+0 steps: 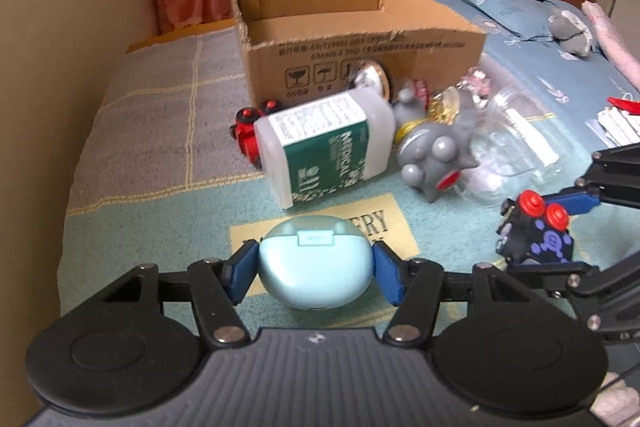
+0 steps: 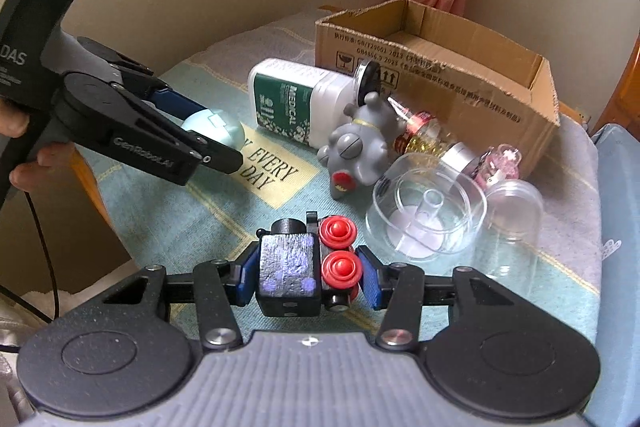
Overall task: Organize rigid objects
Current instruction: 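Carry both items into cardboard box, open right tool then left tool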
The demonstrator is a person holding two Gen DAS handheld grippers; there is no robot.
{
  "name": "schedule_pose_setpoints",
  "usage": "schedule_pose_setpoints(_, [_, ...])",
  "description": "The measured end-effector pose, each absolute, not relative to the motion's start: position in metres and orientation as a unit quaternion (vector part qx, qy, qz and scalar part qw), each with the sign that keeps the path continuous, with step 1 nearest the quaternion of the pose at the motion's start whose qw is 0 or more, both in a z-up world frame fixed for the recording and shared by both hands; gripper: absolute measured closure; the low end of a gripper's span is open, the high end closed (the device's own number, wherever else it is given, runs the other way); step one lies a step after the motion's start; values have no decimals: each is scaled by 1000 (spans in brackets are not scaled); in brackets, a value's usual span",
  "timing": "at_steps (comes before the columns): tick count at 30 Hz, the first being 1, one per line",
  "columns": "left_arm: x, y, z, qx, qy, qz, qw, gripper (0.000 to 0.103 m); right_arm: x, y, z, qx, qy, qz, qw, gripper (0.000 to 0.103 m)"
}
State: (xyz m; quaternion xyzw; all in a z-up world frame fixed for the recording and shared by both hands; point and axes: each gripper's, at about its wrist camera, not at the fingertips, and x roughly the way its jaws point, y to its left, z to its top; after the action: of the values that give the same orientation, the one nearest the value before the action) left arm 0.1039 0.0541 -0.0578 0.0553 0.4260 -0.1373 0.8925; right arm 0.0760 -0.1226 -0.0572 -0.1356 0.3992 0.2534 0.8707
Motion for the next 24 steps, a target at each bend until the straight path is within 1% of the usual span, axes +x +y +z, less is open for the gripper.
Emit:
schedule_pose_setpoints(5, [107,51,-34,59,415,-158,894,43,82,-130,-40,-132,386,249,878,48])
schedule_pose_setpoints(11, [130,44,-2,63,391,-174,902,43,100,-142,-11,-133,358,236,894,48])
schedule_pose_setpoints(18, [182,33,30,75,360,-180,912,43,141,-156,26,-132,321,215,913,48])
schedule_pose_setpoints(24, [243,28,42,72,356,-170,916,43,198,-165,37,-125,315,192,921,48])
